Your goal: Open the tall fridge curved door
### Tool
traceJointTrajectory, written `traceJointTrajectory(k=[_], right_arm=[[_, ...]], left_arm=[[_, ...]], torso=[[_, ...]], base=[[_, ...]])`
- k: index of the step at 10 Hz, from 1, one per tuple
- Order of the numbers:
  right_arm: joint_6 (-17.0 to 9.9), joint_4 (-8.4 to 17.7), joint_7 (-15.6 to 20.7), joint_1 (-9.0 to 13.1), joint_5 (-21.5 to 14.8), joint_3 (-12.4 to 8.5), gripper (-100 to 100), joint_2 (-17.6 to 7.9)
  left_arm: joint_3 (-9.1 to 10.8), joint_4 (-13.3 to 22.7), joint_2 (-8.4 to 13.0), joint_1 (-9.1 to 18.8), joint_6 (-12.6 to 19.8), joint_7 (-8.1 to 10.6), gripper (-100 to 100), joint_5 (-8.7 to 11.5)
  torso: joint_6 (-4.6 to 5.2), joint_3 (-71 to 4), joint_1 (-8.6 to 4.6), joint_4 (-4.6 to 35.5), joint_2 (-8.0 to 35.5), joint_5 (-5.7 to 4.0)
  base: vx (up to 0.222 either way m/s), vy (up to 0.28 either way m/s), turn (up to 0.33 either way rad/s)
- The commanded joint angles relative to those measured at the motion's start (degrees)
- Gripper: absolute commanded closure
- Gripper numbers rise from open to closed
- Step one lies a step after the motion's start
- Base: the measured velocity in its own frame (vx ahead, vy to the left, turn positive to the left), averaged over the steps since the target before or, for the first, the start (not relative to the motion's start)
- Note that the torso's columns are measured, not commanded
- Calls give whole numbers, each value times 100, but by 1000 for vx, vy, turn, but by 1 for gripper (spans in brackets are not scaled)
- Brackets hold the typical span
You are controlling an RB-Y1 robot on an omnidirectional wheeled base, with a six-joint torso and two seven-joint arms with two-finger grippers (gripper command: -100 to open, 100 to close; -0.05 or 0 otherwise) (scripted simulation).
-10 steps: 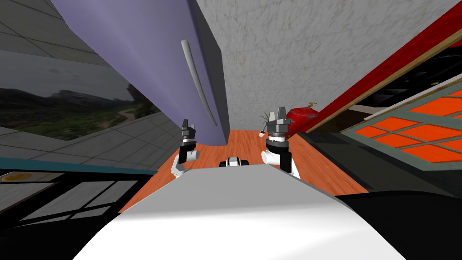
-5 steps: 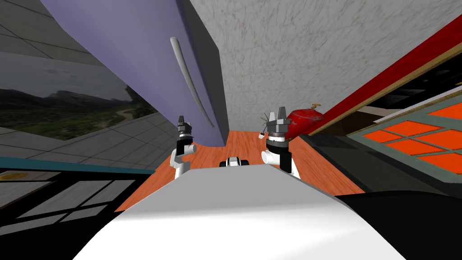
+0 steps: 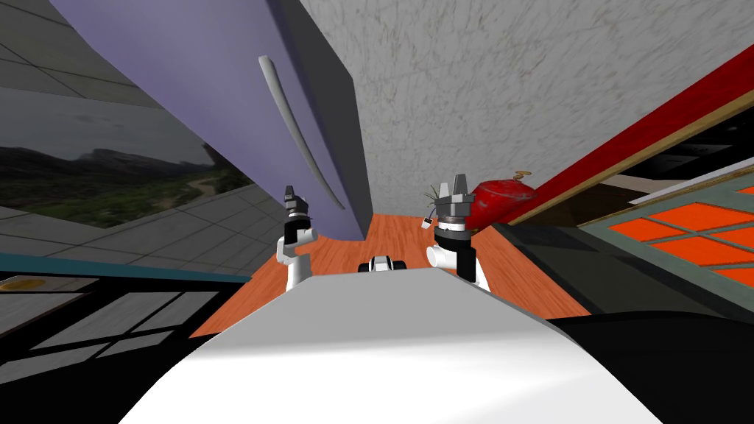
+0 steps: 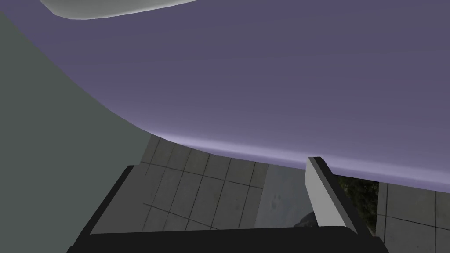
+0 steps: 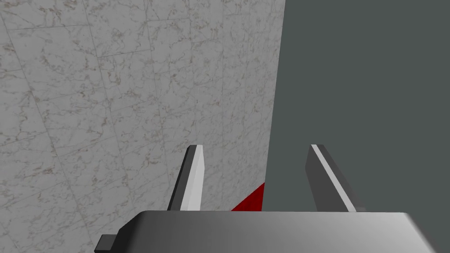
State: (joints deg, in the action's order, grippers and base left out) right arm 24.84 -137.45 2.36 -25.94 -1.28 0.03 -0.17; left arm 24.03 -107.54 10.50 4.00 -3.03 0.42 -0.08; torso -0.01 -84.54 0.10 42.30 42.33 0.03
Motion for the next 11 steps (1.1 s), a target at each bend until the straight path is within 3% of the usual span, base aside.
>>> traceJointTrajectory(k=[1,2,3,4,6,7,8,11], right_arm=[[0,0,0,0,0,0,0,0],[0,0,0,0,0,0,0,0],[0,0,0,1,0,0,0,0],[0,0,0,0,0,0,0,0],[0,0,0,0,0,0,0,0],[0,0,0,0,0,1,0,1],[0,0,0,1,0,1,0,0],[0,0,0,1,0,0,0,0]], left_arm=[[289,223,-10,398,368,74,-100,-15],[289,223,-10,466,368,74,-100,-15],[481,412,-8,691,578,127,-100,-14],[481,412,-8,759,578,127,-100,-14],[848,803,-2,1186,953,244,-100,4],[848,815,-2,1349,975,244,-100,4],[1022,1028,-2,1526,1161,306,-100,23],[1189,1246,-4,1940,1338,372,-100,48]], torso=[[2,1,-7,0,2,-3],[1,-1,-19,-1,-2,-6],[2,-1,-13,-1,-2,-5],[1,-3,-7,-1,-5,-3],[1,-5,-12,-2,-8,-4],[0,-7,-24,-4,-11,-7],[4,-2,-16,-1,-2,-7],[0,1,-2,0,2,0]], base=[[46,-118,60],[39,-105,41],[43,-92,61],[44,-91,39],[58,-132,103],[42,-139,56],[38,-108,65],[18,-85,56]])
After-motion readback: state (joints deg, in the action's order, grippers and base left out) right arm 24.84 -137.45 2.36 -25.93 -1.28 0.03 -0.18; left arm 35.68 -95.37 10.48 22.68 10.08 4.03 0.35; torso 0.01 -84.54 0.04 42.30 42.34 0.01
